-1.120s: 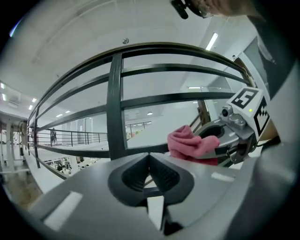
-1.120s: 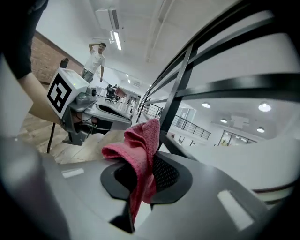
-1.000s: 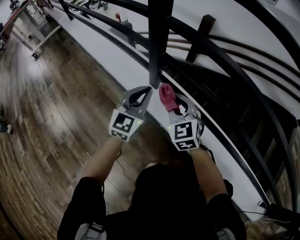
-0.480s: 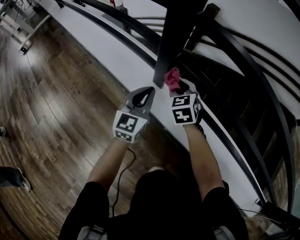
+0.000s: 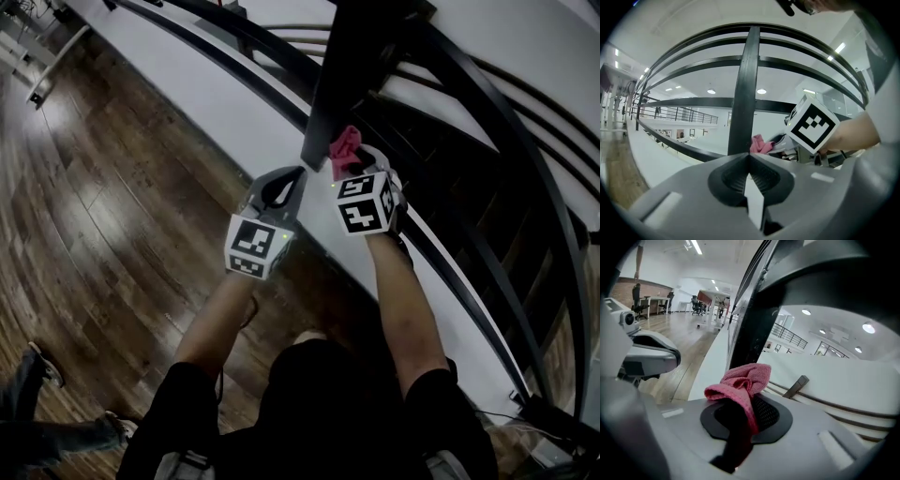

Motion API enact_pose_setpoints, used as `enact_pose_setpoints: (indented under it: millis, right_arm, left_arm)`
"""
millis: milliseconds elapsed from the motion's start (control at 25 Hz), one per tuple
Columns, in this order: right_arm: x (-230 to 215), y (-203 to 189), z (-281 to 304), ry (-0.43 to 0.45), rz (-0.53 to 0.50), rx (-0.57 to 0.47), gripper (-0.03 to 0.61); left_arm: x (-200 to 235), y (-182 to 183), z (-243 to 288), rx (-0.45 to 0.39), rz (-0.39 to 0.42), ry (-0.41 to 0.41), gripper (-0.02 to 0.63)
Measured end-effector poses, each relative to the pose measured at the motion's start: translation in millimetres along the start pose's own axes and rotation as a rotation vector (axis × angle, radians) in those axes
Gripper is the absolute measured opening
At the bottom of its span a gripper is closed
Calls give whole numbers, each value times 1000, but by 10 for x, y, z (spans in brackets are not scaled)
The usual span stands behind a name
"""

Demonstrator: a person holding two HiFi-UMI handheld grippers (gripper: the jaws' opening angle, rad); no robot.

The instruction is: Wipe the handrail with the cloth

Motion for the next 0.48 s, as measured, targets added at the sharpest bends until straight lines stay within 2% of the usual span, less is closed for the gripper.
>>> enact_pose_setpoints:
  millis: [480]
  right_arm:
    - [-179, -337, -321, -42, 24, 26, 46]
  left_arm:
    - [-355, 67, 92, -10, 23, -72, -1]
Point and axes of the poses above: the fingertips, and each gripper's own axes: z forward along the fingers, x to its left, y out of its top, the point moved 4 cm from there along -z, backward along the fingers, and after that the axes turned 11 degrees about z, right-handed, at the moved point
